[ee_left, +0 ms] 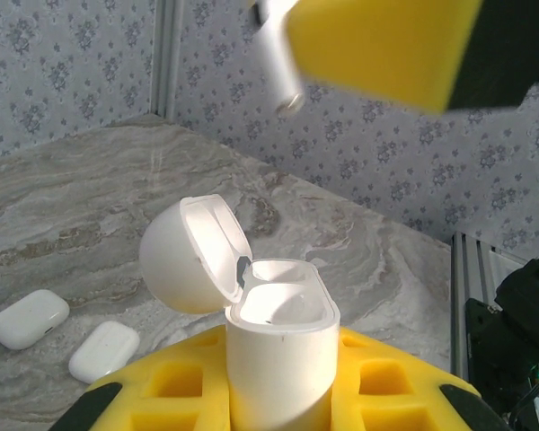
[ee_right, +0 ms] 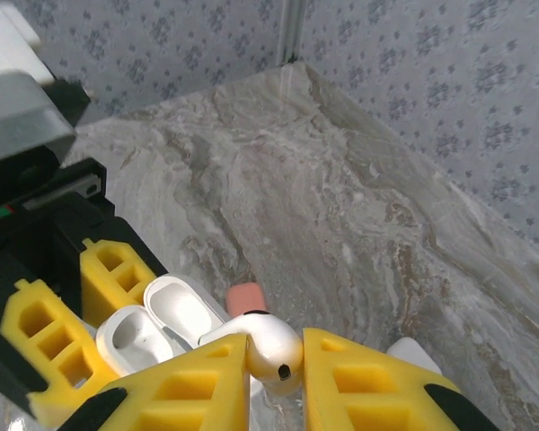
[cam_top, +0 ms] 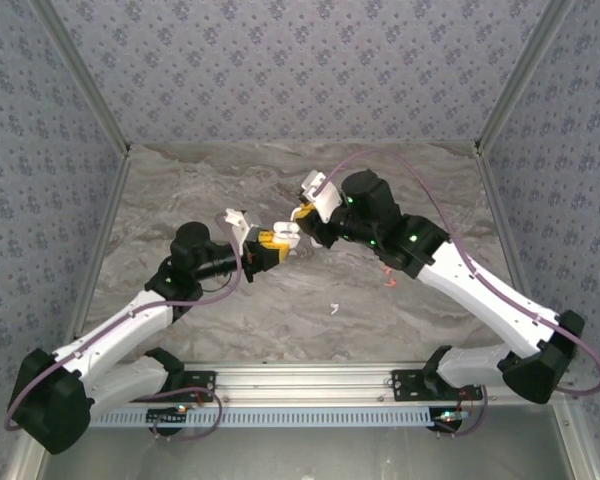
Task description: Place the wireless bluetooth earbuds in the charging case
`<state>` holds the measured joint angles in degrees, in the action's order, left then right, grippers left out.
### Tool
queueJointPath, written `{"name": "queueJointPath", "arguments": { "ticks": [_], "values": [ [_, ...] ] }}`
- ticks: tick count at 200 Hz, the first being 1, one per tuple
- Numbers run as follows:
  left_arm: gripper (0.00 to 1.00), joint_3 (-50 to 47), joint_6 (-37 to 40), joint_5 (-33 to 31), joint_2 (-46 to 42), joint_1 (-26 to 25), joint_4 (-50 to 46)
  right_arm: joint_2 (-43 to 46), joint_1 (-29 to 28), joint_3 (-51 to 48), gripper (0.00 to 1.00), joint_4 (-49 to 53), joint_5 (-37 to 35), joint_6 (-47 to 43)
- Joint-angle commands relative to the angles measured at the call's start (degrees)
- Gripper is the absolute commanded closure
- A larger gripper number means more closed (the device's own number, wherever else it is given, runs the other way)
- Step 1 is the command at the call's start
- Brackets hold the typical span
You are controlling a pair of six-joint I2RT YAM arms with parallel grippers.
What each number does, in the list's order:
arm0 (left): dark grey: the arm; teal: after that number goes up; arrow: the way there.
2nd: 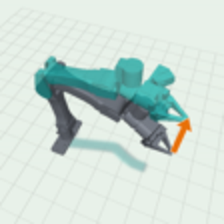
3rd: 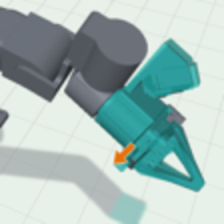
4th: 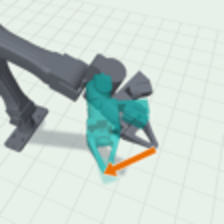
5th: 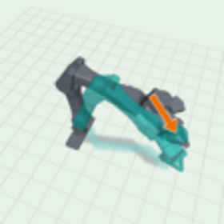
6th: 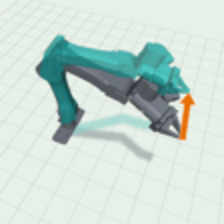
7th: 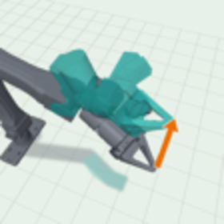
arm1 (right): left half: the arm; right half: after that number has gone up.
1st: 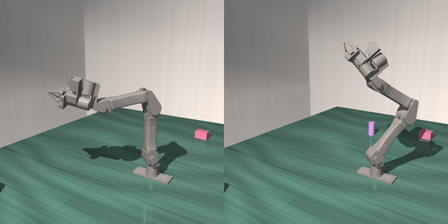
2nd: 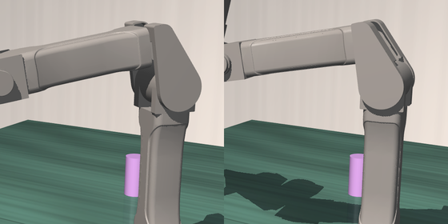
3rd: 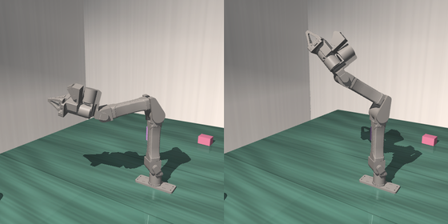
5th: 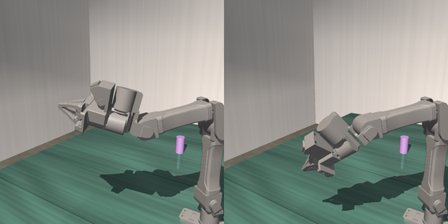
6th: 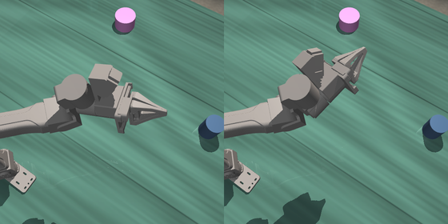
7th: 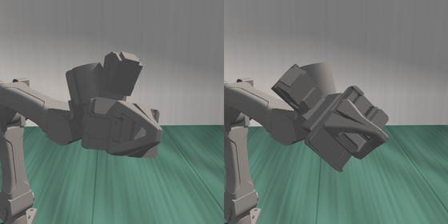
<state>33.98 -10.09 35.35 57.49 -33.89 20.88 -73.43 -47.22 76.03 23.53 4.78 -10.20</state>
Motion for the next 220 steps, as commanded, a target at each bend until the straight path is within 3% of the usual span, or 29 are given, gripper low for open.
{"name": "queueJointPath", "arguments": {
  "ticks": [1,95,220],
  "values": [
    [1.00,1.8,0.5,1.7,0.0,-0.4,1.8,-1.7,-0.8,1.7,0.78,-0.3,1.2,-1.6],
    [1.00,2.4,0.4,0.9,1.0,-0.4,1.6,-1.8,-1.8,0.6,0.78,0.3,4.4,-0.6],
    [1.00,2.1,0.2,0.4,1.1,-0.6,1.6,-2.2,-2.6,-1.2,0.78,1.4,3.4,-0.3]
  ]
}}
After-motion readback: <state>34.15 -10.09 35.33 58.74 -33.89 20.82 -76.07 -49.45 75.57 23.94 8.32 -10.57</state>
